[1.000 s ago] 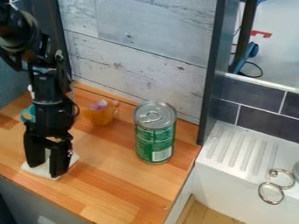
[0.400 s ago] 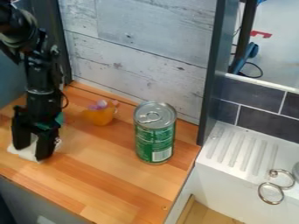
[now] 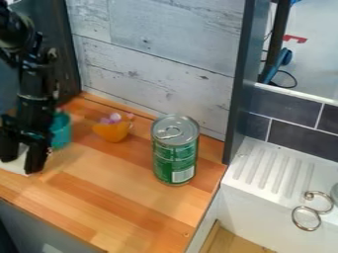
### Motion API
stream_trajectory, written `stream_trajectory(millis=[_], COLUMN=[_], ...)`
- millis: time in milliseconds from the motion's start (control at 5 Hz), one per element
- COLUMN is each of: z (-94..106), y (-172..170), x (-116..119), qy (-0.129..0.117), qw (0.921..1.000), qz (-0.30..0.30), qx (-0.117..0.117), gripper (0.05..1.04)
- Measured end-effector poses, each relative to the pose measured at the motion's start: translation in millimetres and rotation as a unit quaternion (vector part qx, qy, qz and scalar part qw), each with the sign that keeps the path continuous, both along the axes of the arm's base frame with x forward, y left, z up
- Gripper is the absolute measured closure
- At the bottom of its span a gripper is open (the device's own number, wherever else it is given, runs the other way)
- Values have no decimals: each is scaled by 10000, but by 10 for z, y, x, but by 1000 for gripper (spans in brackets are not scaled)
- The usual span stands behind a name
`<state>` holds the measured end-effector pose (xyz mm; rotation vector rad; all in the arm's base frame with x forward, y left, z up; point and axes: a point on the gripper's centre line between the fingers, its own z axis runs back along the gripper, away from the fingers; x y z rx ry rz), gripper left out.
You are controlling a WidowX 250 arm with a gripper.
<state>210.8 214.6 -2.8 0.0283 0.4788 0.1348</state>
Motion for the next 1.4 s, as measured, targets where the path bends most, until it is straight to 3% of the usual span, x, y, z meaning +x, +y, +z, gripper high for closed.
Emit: stream_trajectory(millis=[200,600,800,1200,1400], z=[2,37,145,735,854], y=[48,46,40,-113,-193], x=[-44,-115,-261,-461,-479], qy=[150,43,-282,-1184,-1351], qw=[9999,9999,9996,9927,9905], qz=[-18,-30,53,9,-104], qx=[46,93,47,217,213], gripper=[82,83,83,83,83])
